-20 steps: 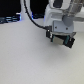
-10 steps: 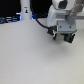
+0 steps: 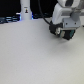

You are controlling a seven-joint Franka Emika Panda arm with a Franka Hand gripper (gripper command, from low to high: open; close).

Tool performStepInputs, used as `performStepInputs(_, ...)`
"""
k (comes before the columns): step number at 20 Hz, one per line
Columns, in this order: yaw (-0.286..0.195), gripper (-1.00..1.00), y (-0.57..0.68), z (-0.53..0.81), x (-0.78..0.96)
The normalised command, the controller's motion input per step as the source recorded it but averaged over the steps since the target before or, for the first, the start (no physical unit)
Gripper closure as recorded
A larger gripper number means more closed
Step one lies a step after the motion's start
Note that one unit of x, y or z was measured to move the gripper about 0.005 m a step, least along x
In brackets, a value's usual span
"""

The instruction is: Open the kcup holder, insert the kcup into the holder, and close the kcup holder

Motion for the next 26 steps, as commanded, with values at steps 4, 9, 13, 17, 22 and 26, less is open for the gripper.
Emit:
performStepInputs(4, 0.007, -1.0, 0.61, 0.01, -0.86)
performStepInputs(9, 0.0, -1.0, 0.55, 0.0, -0.96)
performStepInputs(13, -0.001, -1.0, 0.52, 0.0, -1.0)
performStepInputs(17, -0.006, -1.0, 0.33, 0.28, -0.59)
performStepInputs(22, -0.027, -1.0, 0.02, 0.37, 0.13)
performStepInputs(26, 0.0, -1.0, 0.0, 0.01, 0.02)
